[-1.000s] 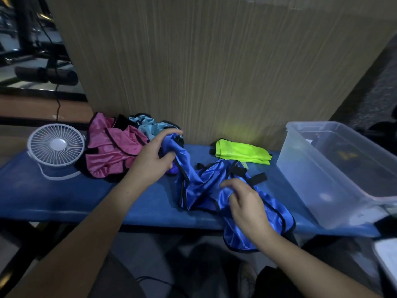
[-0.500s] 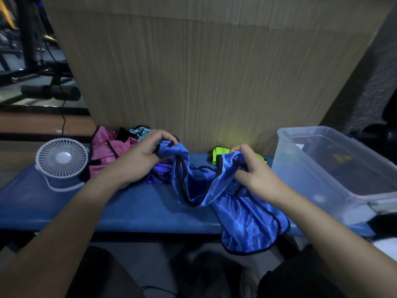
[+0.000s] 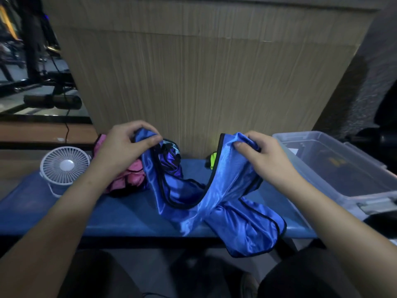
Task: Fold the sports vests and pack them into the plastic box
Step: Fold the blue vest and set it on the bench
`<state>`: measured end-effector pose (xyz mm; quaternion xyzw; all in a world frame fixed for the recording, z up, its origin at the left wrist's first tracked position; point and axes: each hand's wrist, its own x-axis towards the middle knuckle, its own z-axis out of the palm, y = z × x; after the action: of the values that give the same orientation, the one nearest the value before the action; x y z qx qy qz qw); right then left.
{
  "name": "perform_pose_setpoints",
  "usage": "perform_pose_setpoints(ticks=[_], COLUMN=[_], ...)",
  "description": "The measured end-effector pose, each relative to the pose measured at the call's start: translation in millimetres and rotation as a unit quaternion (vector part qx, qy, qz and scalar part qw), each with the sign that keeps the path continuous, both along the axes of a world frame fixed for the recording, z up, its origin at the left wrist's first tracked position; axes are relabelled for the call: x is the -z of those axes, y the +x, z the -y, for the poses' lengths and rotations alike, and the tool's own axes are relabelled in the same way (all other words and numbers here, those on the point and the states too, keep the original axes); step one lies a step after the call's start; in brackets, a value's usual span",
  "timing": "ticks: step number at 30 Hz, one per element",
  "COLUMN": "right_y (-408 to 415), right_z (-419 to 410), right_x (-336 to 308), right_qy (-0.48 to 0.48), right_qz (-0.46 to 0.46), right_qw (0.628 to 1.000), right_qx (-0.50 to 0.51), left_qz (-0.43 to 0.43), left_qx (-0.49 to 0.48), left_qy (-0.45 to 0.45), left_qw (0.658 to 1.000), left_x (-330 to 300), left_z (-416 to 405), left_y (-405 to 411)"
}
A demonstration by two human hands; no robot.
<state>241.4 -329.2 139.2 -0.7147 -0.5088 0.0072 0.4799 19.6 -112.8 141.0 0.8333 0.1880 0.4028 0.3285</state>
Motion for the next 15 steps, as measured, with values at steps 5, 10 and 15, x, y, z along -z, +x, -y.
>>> perform_pose_setpoints(ticks=[5, 10, 15], right_y=[-9.8, -25.2, -41.4], right_z=[14.9, 33.4, 53.5], right_x=[-22.4, -45.6, -68.9], right_qy=[0.019, 0.049, 0.069], right_qz=[0.014, 0.011, 0.016], right_qw=[1.000, 0.999, 0.997], right_qx=[0.018, 0.015, 0.028], left_qz=[0.005, 0.027, 0.060], left_qx=[-0.060, -0.086, -0.070], left_qy=[-0.002, 0.056, 0.113], left_qw=[0.998, 0.994, 0.989], left_x=[-17.9, -42.8, -68.9], left_z=[11.7, 34.3, 45.3], left_y=[-11.1, -27.0, -42.3])
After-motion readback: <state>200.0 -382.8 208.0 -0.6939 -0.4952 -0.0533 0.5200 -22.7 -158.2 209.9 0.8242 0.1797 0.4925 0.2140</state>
